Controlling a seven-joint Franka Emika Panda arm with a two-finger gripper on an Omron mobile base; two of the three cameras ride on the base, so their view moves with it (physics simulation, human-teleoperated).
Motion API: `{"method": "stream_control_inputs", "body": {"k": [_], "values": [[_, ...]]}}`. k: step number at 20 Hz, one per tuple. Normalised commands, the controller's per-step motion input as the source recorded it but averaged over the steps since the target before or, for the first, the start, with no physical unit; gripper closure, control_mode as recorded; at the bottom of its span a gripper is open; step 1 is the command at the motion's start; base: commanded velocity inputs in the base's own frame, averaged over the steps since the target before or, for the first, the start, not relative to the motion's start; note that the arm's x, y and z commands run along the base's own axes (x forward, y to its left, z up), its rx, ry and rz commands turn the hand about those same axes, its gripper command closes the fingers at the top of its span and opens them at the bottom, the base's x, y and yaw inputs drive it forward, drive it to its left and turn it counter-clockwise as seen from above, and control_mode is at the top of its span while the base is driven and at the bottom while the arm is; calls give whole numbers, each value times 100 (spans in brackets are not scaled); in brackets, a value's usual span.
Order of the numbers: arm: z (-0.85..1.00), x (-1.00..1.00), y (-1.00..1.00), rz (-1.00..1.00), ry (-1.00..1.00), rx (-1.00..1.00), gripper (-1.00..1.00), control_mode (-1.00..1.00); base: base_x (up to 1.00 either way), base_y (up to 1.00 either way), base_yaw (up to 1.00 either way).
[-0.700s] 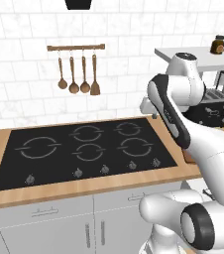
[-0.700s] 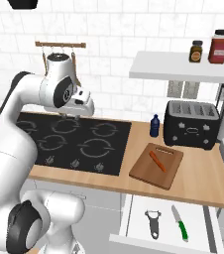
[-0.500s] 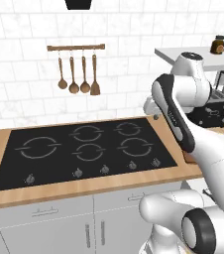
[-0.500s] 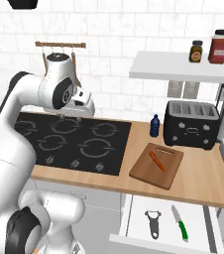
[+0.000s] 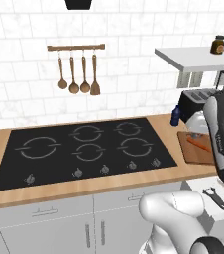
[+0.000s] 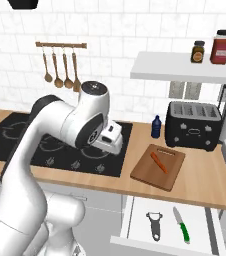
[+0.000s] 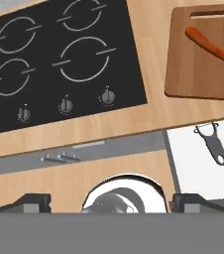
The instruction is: Place the appropriate cutting tool for cutting the carrot skin on the cutting board.
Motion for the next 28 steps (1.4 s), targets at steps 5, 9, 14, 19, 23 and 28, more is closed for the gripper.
{"method": "stream_control_inputs", "body": {"k": [5, 9, 14, 19, 23, 28], "values": [[-26, -68, -100, -12, 21, 6, -100, -100, 0, 0, 0], [-23, -48, -100, -12, 27, 2, -100, -100, 0, 0, 0], [-49, -14, -98, -6, 30, 6, -100, -100, 0, 0, 0], [-76, -2, -27, 0, 0, 2, -100, -100, 0, 0, 0], [-71, 11, -9, 4, 6, 0, -100, -100, 0, 0, 0], [-82, 15, -33, 9, 3, 0, -100, -100, 0, 0, 0]]}}
